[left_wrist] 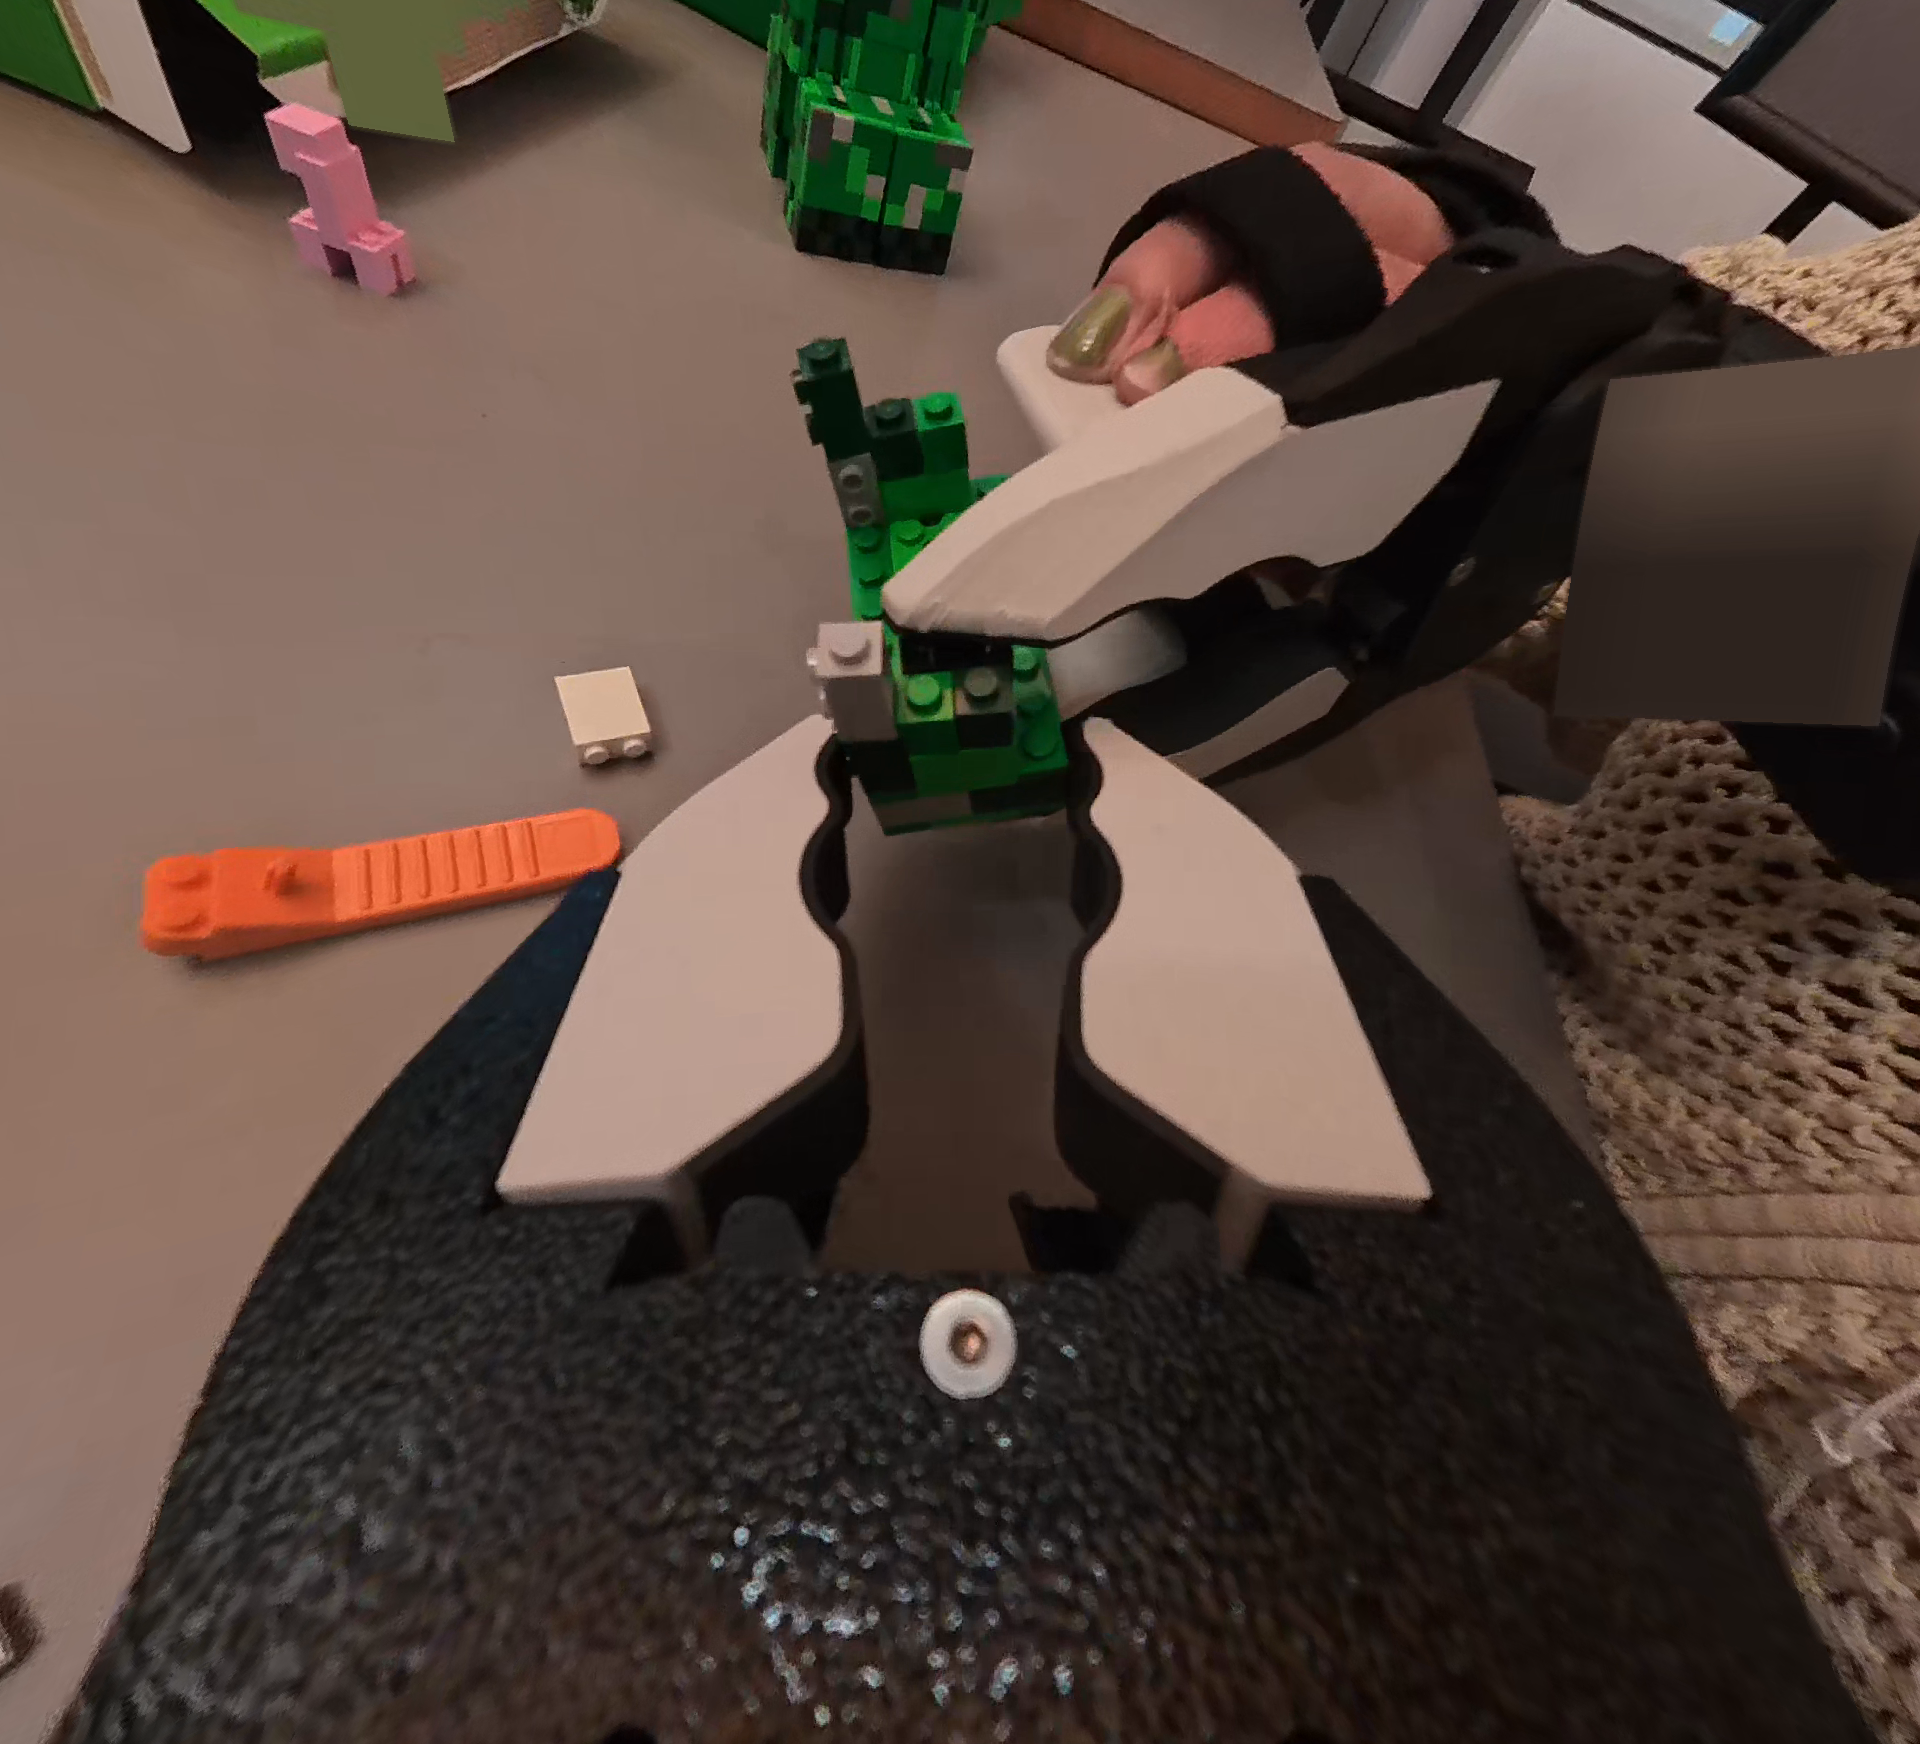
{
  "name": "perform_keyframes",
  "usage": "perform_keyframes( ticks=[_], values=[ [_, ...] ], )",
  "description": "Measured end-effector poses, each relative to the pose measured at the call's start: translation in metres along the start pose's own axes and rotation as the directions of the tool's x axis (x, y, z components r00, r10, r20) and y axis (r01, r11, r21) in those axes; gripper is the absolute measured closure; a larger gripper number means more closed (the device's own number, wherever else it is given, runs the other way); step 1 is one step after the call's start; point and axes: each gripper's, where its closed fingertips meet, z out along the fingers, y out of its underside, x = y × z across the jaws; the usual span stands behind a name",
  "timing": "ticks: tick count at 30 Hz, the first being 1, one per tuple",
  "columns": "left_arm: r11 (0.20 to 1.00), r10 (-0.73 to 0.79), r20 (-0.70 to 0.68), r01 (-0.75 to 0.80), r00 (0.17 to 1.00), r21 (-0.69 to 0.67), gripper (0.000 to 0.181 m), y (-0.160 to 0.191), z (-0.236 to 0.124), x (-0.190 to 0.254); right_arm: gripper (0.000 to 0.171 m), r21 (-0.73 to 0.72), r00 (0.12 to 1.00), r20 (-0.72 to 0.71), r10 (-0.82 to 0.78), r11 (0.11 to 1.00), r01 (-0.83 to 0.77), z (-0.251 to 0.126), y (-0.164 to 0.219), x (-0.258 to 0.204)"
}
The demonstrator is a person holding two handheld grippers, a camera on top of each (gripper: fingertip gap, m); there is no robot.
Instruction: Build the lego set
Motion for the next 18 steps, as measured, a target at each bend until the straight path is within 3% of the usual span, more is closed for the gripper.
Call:
perform_keyframes(
  ticks=[4, 6, 7, 14, 18],
  values=[
    [0.999, -0.021, -0.020, 0.022, 1.000, 0.042, 0.143, -0.005, -0.003, 0.000, 0.129, 0.036, 0.990, 0.003, 0.144, 0.989, -0.144, 0.000, -0.002, 0.003],
    [0.998, 0.049, 0.023, -0.050, 0.999, 0.037, 0.143, -0.004, -0.005, -0.005, 0.103, 0.070, 0.976, 0.012, 0.218, 0.973, -0.218, -0.003, -0.006, 0.005],
    [0.996, 0.079, 0.032, -0.080, 0.996, 0.034, 0.143, -0.003, -0.006, -0.005, 0.100, 0.085, 0.972, 0.008, 0.235, 0.968, -0.235, -0.006, -0.008, 0.005],
    [0.964, 0.259, 0.028, -0.257, 0.965, -0.062, 0.143, 0.014, -0.016, -0.008, 0.105, 0.212, 0.955, -0.069, 0.288, 0.940, -0.268, -0.030, -0.008, 0.003],
    [0.958, 0.232, -0.026, -0.233, 0.972, -0.169, 0.143, 0.033, -0.020, -0.010, 0.108, 0.263, 0.897, -0.057, 0.438, 0.874, -0.410, -0.036, 0.001, 0.015]
  ],
)
